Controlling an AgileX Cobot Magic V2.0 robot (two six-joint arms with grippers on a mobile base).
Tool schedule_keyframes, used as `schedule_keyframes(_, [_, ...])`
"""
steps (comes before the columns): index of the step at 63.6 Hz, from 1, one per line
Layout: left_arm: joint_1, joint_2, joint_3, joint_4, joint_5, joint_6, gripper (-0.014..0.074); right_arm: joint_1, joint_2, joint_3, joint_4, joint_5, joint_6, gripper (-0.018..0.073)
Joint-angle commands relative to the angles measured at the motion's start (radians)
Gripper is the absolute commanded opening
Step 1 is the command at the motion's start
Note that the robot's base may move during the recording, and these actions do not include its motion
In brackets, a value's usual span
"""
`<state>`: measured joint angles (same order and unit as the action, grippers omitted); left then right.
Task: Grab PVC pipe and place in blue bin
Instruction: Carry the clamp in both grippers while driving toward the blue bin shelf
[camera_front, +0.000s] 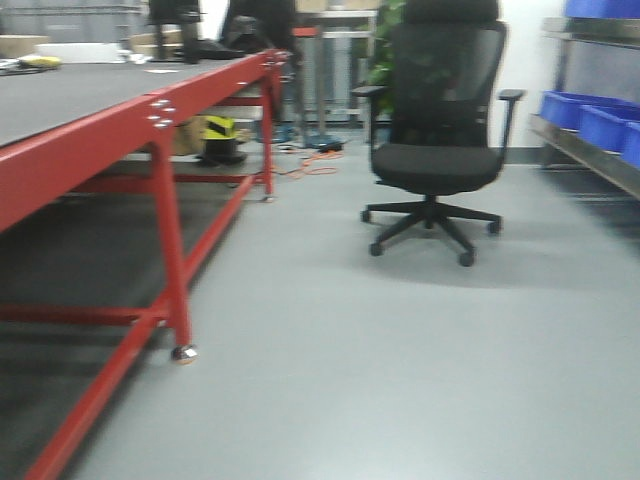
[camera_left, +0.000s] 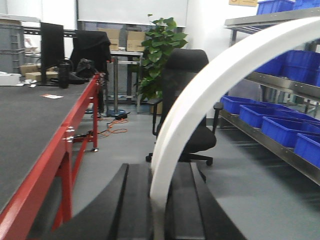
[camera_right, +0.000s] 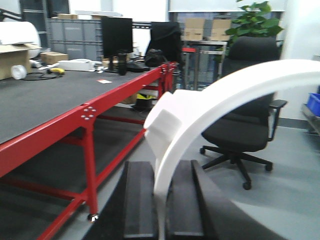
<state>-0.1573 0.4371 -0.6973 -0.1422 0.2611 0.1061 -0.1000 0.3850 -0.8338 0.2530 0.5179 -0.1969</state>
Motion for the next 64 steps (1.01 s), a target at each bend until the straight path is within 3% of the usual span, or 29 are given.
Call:
schedule_keyframes(1, [-0.007,-0.007,-0.004,-0.002,-0.024,0.0,-0.0111,0.001,-0.001,-0.002,-0.002,-0.029,-0.004,-0.0162])
schedule_keyframes(64, [-0.005,-0.007,-0.004,-0.002,-0.024,0.0,-0.0111,0.001,-0.001,-0.002,-0.002,-0.029,-0.004,-0.0162])
